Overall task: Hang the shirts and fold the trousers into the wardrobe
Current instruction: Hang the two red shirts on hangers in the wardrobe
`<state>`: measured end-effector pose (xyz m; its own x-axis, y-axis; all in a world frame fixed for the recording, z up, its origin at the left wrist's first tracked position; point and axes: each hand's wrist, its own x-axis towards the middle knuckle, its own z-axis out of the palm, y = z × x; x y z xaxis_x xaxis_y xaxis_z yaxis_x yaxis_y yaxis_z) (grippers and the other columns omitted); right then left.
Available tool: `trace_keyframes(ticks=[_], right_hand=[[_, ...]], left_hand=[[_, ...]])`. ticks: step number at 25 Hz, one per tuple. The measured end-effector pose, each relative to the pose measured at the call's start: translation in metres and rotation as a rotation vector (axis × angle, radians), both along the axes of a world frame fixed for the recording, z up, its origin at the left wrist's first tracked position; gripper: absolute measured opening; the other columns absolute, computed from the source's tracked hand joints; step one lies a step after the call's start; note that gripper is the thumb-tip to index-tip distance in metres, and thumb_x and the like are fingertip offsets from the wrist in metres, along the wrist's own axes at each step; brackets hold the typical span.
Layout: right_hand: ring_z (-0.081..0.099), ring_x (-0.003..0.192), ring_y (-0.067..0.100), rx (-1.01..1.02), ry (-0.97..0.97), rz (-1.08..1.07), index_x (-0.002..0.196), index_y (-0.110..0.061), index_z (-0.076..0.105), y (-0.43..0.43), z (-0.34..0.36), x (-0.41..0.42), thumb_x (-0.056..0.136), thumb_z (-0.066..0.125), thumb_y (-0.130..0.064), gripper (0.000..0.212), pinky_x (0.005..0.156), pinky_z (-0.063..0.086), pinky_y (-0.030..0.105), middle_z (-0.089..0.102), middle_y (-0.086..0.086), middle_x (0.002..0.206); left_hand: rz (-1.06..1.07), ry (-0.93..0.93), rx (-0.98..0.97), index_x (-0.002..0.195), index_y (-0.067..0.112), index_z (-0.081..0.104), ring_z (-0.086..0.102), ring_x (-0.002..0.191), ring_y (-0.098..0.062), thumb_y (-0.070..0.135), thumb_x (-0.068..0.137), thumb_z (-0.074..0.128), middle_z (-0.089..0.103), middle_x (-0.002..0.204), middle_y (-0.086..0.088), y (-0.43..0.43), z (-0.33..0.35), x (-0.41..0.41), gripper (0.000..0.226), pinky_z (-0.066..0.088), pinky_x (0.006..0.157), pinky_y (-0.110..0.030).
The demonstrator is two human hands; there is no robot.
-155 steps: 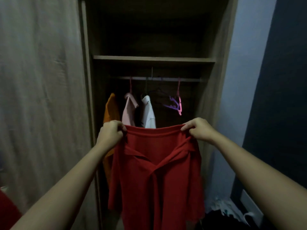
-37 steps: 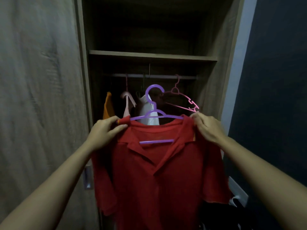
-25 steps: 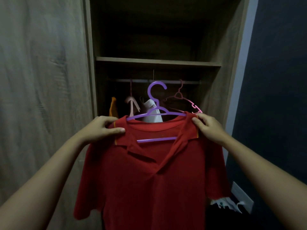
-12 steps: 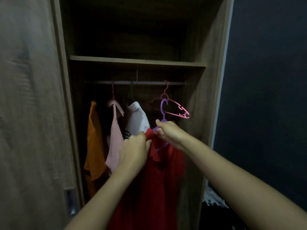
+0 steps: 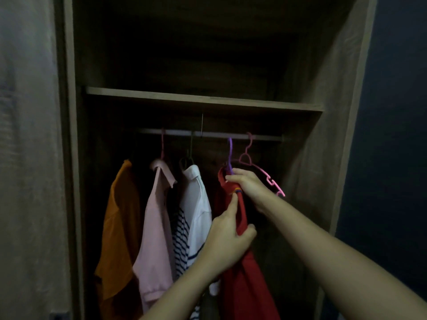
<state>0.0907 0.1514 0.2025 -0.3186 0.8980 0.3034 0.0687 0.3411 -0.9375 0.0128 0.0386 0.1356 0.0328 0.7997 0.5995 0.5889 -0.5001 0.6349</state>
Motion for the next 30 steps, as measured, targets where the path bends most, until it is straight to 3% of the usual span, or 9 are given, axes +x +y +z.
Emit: trace_keyframes(ticks=[3, 7, 10, 13, 17, 19, 22, 25, 30], right_hand=[[0.055, 0.065, 0.014, 0.036, -0.027, 0.05, 0.092, -0.007, 0.064, 0.046, 0.017, 0.0, 0.087, 0.056, -0.013, 0.011, 0.066, 0.042, 0.025, 0.06, 0.007, 0.076], [0.061, 0.076, 0.021, 0.04, -0.072, 0.038, 0.098, -0.003, 0.066, 0.102, 0.051, -0.013, 0.083, 0.061, -0.019, 0.022, 0.076, 0.046, 0.032, 0.064, 0.011, 0.084], [0.062, 0.097, 0.026, 0.012, -0.177, -0.06, 0.107, -0.009, 0.066, 0.137, 0.063, -0.025, 0.076, 0.065, -0.034, 0.04, 0.094, 0.047, 0.038, 0.067, 0.011, 0.101], [0.056, 0.105, 0.022, 0.01, -0.345, -0.036, 0.105, -0.012, 0.066, 0.156, 0.062, -0.029, 0.082, 0.06, -0.032, 0.031, 0.096, 0.042, 0.035, 0.063, 0.007, 0.108], [0.057, 0.09, 0.02, 0.061, -0.471, 0.026, 0.089, -0.014, 0.065, 0.165, 0.045, -0.021, 0.086, 0.058, -0.021, 0.01, 0.094, 0.044, 0.039, 0.064, 0.011, 0.097], [0.061, 0.094, 0.025, 0.122, -0.538, 0.008, 0.1, -0.006, 0.068, 0.162, 0.044, -0.019, 0.087, 0.055, -0.019, 0.022, 0.093, 0.046, 0.038, 0.067, 0.017, 0.106], [0.059, 0.109, 0.031, 0.419, -0.7, -0.19, 0.114, -0.009, 0.063, 0.145, 0.051, -0.018, 0.088, 0.054, -0.022, 0.03, 0.087, 0.046, 0.031, 0.064, 0.016, 0.118], [0.057, 0.11, 0.025, 0.724, -0.417, -0.286, 0.117, -0.012, 0.06, 0.115, 0.046, -0.028, 0.086, 0.056, -0.017, 0.032, 0.092, 0.042, 0.028, 0.062, 0.012, 0.117], [0.053, 0.09, 0.006, 0.864, -0.197, 0.016, 0.105, -0.012, 0.065, 0.038, 0.01, -0.091, 0.086, 0.053, -0.007, 0.023, 0.081, 0.037, 0.012, 0.055, -0.002, 0.097]], left_hand=[[0.041, -0.037, -0.017, 0.15, 0.022, 0.015, 0.05, 0.056, -0.004, 0.021, 0.083, 0.057, 0.049, 0.062, 0.007, 0.042, 0.022, 0.007, 0.079, 0.037, 0.054, -0.01], [0.073, -0.083, -0.031, 0.15, 0.023, 0.016, 0.051, 0.058, -0.003, 0.028, 0.078, 0.056, 0.053, 0.067, 0.008, 0.094, 0.053, 0.002, 0.083, 0.04, 0.057, -0.011], [0.12, -0.071, -0.04, 0.15, 0.024, 0.016, 0.052, 0.06, -0.004, 0.023, 0.081, 0.058, 0.057, 0.072, 0.005, 0.13, 0.063, -0.007, 0.081, 0.042, 0.058, -0.014], [0.154, -0.072, -0.076, 0.15, 0.025, 0.016, 0.056, 0.067, -0.008, 0.02, 0.082, 0.059, 0.064, 0.086, -0.003, 0.154, 0.056, -0.011, 0.081, 0.046, 0.065, -0.016], [0.137, -0.059, -0.14, 0.151, 0.025, 0.01, 0.06, 0.074, -0.009, 0.021, 0.082, 0.06, 0.065, 0.096, -0.004, 0.165, 0.03, -0.008, 0.085, 0.048, 0.068, -0.014], [0.124, -0.028, -0.165, 0.151, 0.022, 0.006, 0.06, 0.101, -0.008, 0.029, 0.083, 0.064, 0.06, 0.121, -0.002, 0.165, 0.029, -0.007, 0.089, 0.041, 0.08, -0.008], [0.134, 0.0, -0.124, 0.151, 0.015, 0.006, 0.032, 0.136, -0.006, 0.042, 0.082, 0.067, 0.033, 0.15, 0.002, 0.158, 0.034, -0.016, 0.096, 0.023, 0.099, -0.008], [0.132, -0.065, 0.003, 0.15, 0.017, 0.015, 0.022, 0.134, 0.004, 0.032, 0.087, 0.062, 0.025, 0.153, 0.007, 0.131, 0.03, -0.036, 0.081, 0.02, 0.103, -0.006], [0.332, 0.081, 0.026, 0.149, 0.015, 0.018, 0.021, 0.139, -0.002, 0.034, 0.082, 0.047, 0.023, 0.152, 0.008, 0.049, -0.017, -0.101, 0.075, 0.013, 0.106, -0.002]])
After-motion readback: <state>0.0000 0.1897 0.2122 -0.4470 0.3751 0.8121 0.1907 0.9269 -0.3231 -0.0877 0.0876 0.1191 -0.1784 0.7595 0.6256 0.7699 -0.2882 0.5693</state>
